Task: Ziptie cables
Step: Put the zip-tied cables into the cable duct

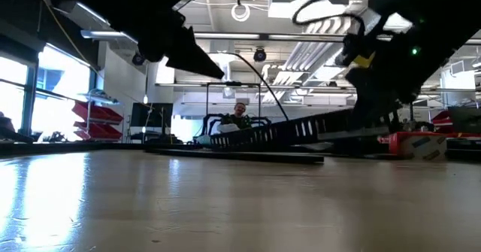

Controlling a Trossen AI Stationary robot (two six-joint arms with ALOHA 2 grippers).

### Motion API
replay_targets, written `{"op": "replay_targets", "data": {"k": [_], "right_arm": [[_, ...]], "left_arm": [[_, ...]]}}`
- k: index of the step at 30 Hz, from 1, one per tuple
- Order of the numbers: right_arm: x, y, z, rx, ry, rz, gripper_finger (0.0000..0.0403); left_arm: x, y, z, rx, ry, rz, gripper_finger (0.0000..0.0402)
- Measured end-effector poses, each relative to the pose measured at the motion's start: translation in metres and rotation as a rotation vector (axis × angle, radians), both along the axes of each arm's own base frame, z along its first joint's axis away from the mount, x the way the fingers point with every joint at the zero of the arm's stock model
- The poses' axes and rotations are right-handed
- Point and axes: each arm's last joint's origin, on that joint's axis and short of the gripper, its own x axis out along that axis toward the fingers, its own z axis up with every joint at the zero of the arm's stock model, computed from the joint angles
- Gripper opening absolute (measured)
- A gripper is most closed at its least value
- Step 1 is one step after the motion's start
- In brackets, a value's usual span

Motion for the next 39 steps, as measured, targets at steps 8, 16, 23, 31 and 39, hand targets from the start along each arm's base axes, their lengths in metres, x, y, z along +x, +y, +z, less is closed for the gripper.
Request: {"op": "replay_targets", "data": {"k": [8,16,23,31,39], "right_arm": [[0.005,0.018,0.026,-0.026,-0.081,0.25,0.0],[0.014,0.043,0.038,0.025,-0.239,0.418,0.0],[0.01,0.062,0.046,-0.031,-0.38,0.381,0.0],[0.0,0.079,0.046,0.04,-0.441,0.386,0.0],[-0.033,0.077,0.007,0.196,-0.385,0.359,0.0]], "left_arm": [[-0.017,0.005,0.041,0.086,-0.091,-0.013,0.0],[-0.052,0.011,0.086,0.075,-0.187,-0.034,0.0],[-0.077,0.01,0.094,-0.012,-0.157,-0.031,0.0],[-0.083,0.004,0.085,-0.095,-0.094,-0.012,0.0],[-0.078,-0.004,0.065,-0.202,0.044,-0.076,0.0]]}}
